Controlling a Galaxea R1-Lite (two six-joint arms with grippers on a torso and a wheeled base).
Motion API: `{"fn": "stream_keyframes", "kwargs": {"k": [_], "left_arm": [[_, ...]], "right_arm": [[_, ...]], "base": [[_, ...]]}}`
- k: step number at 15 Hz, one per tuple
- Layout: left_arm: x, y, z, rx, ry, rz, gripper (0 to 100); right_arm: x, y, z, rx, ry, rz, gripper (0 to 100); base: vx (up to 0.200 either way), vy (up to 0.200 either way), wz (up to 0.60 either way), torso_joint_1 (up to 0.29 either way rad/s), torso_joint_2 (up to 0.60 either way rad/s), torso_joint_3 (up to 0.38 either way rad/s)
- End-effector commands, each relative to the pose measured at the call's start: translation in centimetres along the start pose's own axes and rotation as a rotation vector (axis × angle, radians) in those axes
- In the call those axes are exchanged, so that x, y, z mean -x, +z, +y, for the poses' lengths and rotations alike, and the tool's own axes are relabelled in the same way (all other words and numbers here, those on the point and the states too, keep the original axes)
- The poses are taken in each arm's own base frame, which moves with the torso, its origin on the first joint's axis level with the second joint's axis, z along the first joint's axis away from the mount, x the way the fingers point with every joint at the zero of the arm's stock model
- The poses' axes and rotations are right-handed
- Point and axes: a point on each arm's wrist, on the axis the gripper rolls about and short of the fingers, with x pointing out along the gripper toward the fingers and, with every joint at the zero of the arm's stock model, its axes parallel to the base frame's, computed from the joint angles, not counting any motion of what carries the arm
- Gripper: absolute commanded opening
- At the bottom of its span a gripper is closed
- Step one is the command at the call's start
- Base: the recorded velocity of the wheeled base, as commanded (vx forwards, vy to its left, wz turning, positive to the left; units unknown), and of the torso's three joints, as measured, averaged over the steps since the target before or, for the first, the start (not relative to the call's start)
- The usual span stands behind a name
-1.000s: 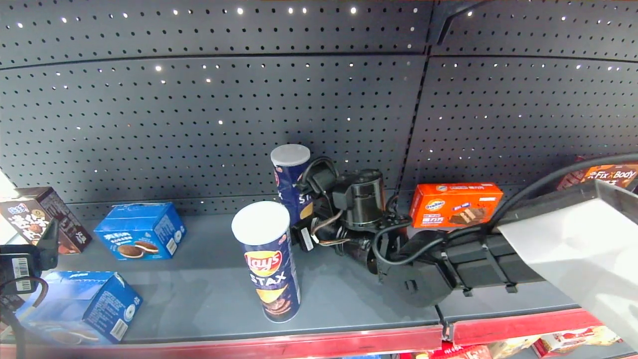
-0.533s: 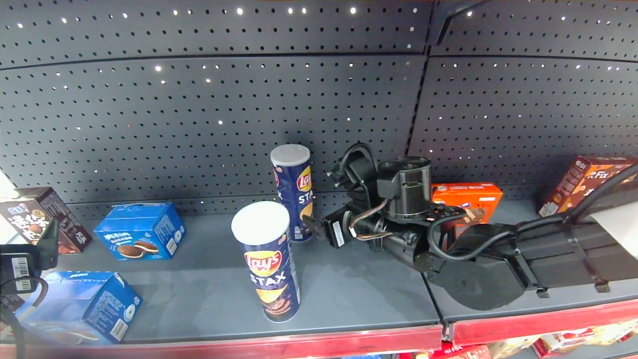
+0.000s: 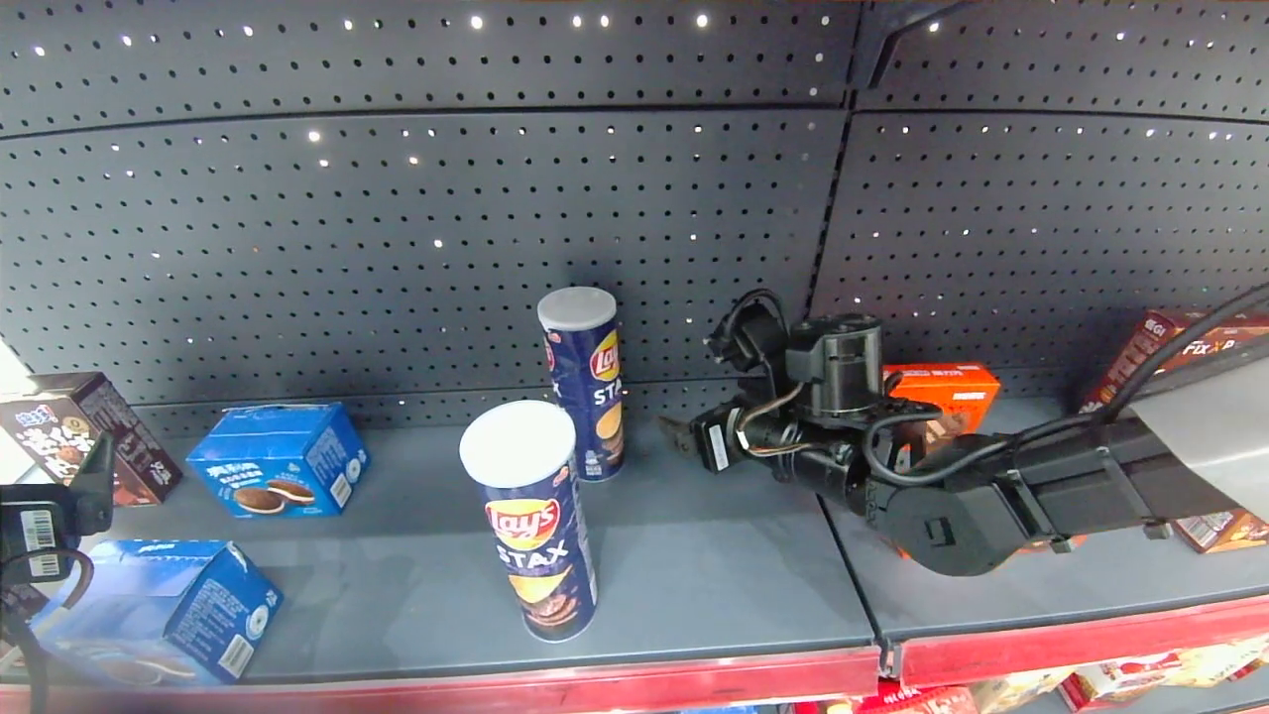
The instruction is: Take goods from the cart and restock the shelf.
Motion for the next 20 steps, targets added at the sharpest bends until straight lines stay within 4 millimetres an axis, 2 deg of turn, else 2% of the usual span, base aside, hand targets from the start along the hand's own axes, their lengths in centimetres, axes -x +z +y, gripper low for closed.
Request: {"fn": "stream_keyframes", "kwargs": {"k": [1,11,15,20], "left_arm": [[0.0,0.0,0.0,-0.001,0.000,0.001,100],[0.0,0.0,-0.1,-0.002,0.000,0.002,100],[0.0,0.0,-0.1,-0.002,0.000,0.002,100],[0.0,0.0,-0.1,-0.002,0.000,0.002,100]], "right_arm": [[-2.4,-1.4,-0.9,-0.003,-0.029,0.024,100],[-6.2,0.5,-0.3,-0.006,-0.033,-0.055,100],[-6.7,0.3,0.2,-0.005,-0.024,-0.058,100],[-6.4,0.6,1.2,-0.002,-0.005,-0.065,100]], "base": [[0.000,0.000,0.00,0.000,0.00,0.000],[0.000,0.000,0.00,0.000,0.00,0.000],[0.000,0.000,0.00,0.000,0.00,0.000],[0.000,0.000,0.00,0.000,0.00,0.000]]}}
